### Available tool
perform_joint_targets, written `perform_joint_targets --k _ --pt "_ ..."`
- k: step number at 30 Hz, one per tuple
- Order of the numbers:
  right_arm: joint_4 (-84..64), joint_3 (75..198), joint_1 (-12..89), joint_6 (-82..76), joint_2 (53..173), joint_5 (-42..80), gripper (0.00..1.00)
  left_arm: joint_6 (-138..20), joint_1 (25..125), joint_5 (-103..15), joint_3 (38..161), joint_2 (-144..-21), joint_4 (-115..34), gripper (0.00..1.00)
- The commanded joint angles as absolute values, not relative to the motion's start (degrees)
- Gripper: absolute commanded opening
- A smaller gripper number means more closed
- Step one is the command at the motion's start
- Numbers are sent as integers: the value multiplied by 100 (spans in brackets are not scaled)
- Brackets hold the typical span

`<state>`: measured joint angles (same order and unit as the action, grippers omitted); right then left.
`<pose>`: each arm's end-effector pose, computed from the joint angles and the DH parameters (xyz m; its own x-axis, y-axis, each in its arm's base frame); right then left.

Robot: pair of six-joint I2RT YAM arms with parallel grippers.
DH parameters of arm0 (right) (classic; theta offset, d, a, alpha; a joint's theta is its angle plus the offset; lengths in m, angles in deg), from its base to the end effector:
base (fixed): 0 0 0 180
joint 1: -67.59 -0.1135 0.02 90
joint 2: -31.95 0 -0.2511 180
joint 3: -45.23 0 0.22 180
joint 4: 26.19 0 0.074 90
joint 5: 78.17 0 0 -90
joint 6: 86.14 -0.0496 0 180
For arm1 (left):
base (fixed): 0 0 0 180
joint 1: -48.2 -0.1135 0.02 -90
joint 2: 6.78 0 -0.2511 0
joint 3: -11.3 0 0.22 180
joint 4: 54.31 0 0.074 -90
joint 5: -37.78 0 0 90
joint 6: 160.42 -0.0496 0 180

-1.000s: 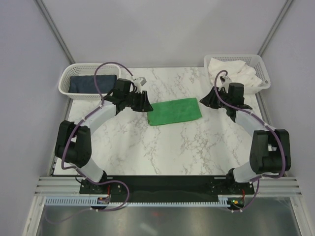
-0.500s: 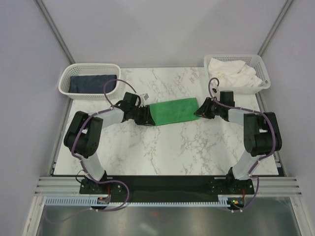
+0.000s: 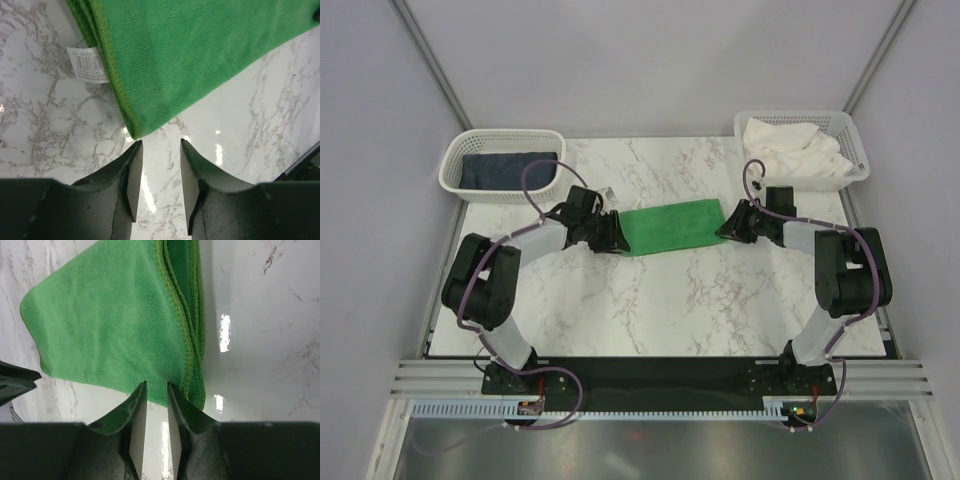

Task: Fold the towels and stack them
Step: Fold the towel, then neatly place the folded towel into the bin

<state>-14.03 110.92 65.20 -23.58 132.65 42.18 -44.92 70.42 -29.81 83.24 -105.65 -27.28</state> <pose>0.3249 0.0386 0.1484 -0.8250 0.3636 -0.4326 0.0011 0.7666 0.6421 0.2941 -0.1406 0.1650 -0.9155 -0.0559 -0.3983 0.1807 0.8275 -0.5315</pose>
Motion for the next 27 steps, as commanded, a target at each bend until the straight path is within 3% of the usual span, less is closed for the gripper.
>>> perform_joint_targets --k 1,8,13,19,27 --pt "-1144 11430 6522 -2374 12890 4392 31 -4238 7026 -3174 8680 -10030 -2628 44" --pt "-309 12037 6522 -1996 12783 3662 35 -4326 6877 -3561 8865 -10284 -2407 57" --pt "-202 12292 6513 -1873 13091 3635 34 -4353 6693 -3561 8988 -10653 -2486 59" --pt "-605 12574 6442 -2136 13635 4531 30 -4247 6552 -3228 9128 -11066 -2837 63" --pt "-835 12363 6451 -2163 14075 4312 29 -4134 6543 -3236 9164 -11550 -3127 66"
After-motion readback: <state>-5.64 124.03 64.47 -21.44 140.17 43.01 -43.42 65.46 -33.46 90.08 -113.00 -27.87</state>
